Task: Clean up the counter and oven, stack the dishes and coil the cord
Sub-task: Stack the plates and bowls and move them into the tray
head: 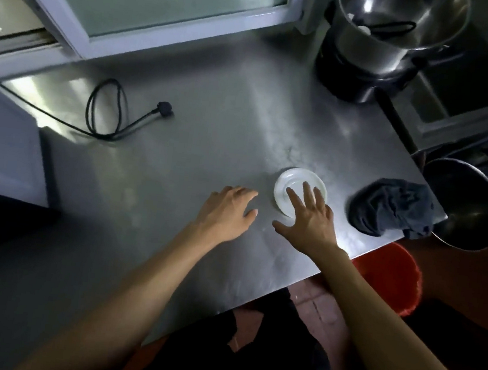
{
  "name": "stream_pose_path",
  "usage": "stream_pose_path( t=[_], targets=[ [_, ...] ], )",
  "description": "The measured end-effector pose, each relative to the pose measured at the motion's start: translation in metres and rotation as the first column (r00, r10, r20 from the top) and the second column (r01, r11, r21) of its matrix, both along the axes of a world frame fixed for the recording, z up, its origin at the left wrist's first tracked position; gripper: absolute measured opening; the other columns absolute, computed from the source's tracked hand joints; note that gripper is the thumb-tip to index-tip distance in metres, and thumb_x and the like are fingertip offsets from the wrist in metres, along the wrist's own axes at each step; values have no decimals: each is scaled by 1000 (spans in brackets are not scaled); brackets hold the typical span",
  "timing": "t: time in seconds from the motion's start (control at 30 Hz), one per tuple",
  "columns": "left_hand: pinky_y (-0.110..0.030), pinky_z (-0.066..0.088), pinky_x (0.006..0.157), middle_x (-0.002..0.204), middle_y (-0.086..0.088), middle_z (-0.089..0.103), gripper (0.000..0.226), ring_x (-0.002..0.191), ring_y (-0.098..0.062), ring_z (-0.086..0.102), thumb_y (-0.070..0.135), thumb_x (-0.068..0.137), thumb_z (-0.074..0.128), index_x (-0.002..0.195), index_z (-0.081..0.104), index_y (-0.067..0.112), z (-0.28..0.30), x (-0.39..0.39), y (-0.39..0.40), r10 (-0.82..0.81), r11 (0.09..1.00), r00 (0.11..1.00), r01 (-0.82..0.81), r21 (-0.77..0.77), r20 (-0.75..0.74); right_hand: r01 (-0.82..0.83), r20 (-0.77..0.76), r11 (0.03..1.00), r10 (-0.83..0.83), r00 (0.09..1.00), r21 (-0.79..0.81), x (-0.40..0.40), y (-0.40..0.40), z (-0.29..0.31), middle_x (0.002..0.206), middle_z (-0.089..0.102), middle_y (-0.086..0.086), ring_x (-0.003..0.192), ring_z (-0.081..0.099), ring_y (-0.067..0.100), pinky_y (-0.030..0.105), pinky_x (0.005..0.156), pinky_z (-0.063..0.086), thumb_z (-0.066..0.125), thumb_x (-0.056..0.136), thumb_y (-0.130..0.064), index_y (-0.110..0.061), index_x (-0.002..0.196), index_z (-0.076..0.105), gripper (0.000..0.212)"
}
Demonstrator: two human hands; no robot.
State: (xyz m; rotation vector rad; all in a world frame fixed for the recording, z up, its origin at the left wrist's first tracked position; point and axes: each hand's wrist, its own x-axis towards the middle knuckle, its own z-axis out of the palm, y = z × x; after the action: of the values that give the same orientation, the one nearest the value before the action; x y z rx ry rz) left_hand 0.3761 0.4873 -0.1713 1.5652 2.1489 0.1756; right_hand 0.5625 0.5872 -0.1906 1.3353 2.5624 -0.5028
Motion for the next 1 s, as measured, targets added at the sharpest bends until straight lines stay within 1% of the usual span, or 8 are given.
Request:
stream_pose_path(
  t=[0.13, 0.23, 0.37, 0.5, 0.67, 0.77, 0.9, 1.0],
  targets=[
    [-44, 46, 99, 139, 0, 57, 48, 123, -26, 54, 42, 97, 51, 141, 49, 24, -4, 0, 14, 127, 990, 992, -126, -56, 13, -74, 54, 996, 77, 996, -43, -5, 34, -22, 167, -8, 5, 152, -5, 32, 56, 119, 17, 62, 81, -68, -36, 157, 9, 98],
    [-44, 46, 98, 136, -2, 58, 48, 121, -27, 55, 41, 96, 53, 140, 51, 24, -7, 1, 23, 230, 971, 973, -228, -73, 22, -157, 75, 988, 157, 985, -15, -10, 54, -37, 166, -12, 7, 152, -7, 36, 60, 119, 12, 62, 78, -72, -35, 157, 8, 102],
    [-43, 40, 104, 143, -4, 52, 49, 128, -28, 48, 39, 98, 47, 144, 47, 22, -6, 4, 35, 336, 936, 940, -327, -131, 59, -285, 90, 958, 283, 955, 14, -16, 77, -48, 165, -18, 7, 149, -19, 39, 63, 118, 0, 58, 76, -78, -35, 157, 3, 107],
    [-45, 42, 93, 131, -6, 57, 33, 116, -35, 53, 33, 97, 43, 128, 53, 26, -6, 9, 46, 391, 904, 920, -380, -195, 18, -336, 91, 940, 340, 936, -51, -19, 92, -56, 165, -18, 7, 148, -21, 41, 67, 117, 0, 58, 73, -80, -38, 156, 2, 109],
    [-48, 34, 109, 152, -2, 42, 51, 134, -29, 43, 41, 100, 44, 149, 39, 26, -10, 20, 46, 478, 861, 877, -456, -225, 52, -442, 87, 895, 446, 891, -65, -21, 99, -57, 165, -13, 4, 149, -16, 40, 71, 112, 4, 59, 65, -83, -44, 153, 2, 111],
    [-48, 34, 111, 153, -4, 41, 52, 135, -29, 41, 40, 100, 43, 149, 37, 24, -12, 28, 41, 511, 843, 858, -487, -227, 60, -520, 96, 851, 525, 846, -76, -20, 99, -59, 166, -10, 3, 149, -13, 40, 72, 110, 5, 57, 64, -83, -44, 152, 4, 110],
    [-48, 37, 106, 147, -5, 47, 48, 128, -30, 44, 39, 99, 44, 144, 43, 23, -11, 39, 31, 570, 804, 820, -542, -242, 56, -574, -11, 818, 574, 819, -43, -17, 96, -62, 161, 19, 1, 147, 12, 37, 67, 107, 22, 60, 64, -78, -41, 149, 27, 99],
    [-49, 38, 102, 143, -6, 49, 43, 124, -32, 46, 38, 98, 43, 138, 47, 23, -7, 45, 20, 607, 776, 793, -577, -255, 56, -610, -73, 792, 607, 791, -21, -21, 89, -62, 158, 26, 1, 143, 20, 36, 63, 105, 26, 61, 65, -76, -39, 146, 34, 94]
  ],
)
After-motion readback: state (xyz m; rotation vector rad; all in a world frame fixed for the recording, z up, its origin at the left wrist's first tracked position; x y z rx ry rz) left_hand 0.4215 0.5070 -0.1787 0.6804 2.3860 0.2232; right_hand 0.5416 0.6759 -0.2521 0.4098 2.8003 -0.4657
